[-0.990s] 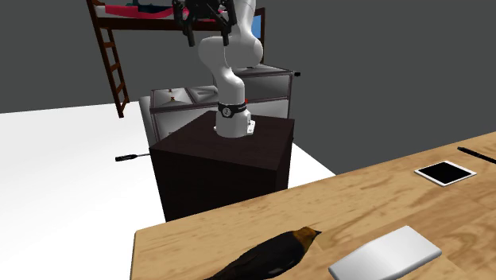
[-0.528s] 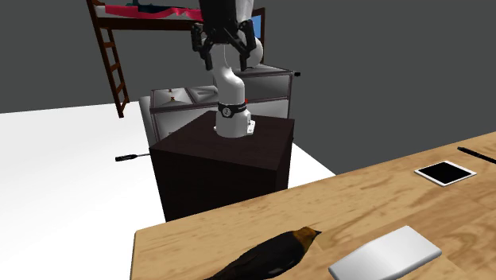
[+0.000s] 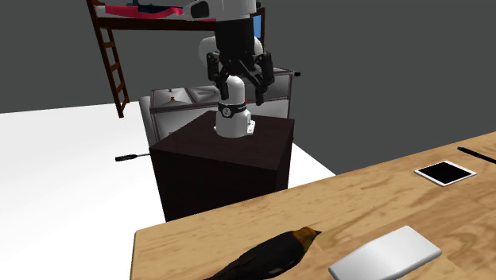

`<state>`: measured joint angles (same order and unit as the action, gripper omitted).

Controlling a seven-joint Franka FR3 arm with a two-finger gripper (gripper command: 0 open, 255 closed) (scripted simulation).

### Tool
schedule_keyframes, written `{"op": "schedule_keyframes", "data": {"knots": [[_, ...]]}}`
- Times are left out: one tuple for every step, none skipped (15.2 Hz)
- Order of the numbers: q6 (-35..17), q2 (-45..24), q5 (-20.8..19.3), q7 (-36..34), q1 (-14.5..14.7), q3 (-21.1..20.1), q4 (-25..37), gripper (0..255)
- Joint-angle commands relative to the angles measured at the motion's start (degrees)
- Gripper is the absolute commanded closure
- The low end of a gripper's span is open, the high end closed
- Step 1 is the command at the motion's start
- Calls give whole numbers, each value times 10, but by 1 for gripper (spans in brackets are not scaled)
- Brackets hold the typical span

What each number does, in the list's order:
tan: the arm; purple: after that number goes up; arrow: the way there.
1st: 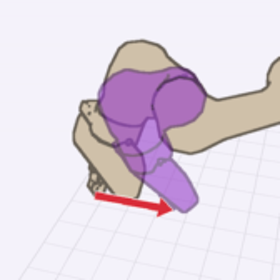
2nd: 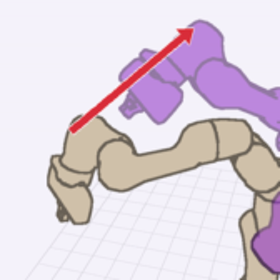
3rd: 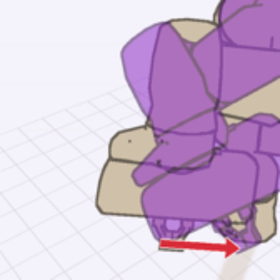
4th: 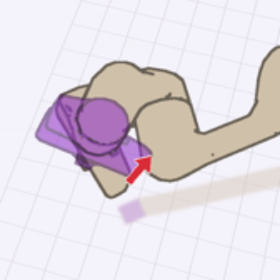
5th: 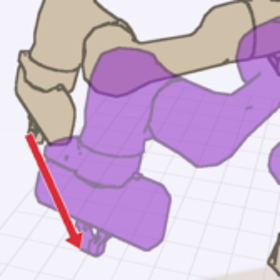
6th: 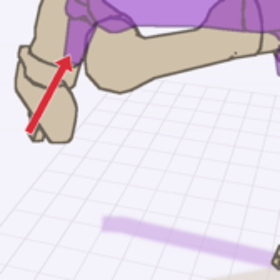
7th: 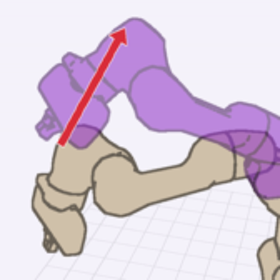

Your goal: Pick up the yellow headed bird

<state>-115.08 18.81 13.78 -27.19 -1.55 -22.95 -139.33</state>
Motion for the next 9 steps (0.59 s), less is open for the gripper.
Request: {"op": "schedule_keyframes", "data": {"knots": [[-35, -47, -6, -46, -5, -20, 19, 0], [-50, -71, -12, -68, -8, -28, 30, 0], [-65, -95, -20, -90, -10, -35, 41, 0], [-79, -119, -29, -113, -12, -41, 53, 0], [-93, -144, -40, -136, -14, -46, 66, 0], [-105, -168, -52, -160, -14, -50, 79, 0], [-117, -193, -66, -184, -14, -52, 93, 0], [-127, -218, -80, -208, -12, -53, 108, 0], [-136, -243, -94, -231, -10, -53, 124, 0]]}}
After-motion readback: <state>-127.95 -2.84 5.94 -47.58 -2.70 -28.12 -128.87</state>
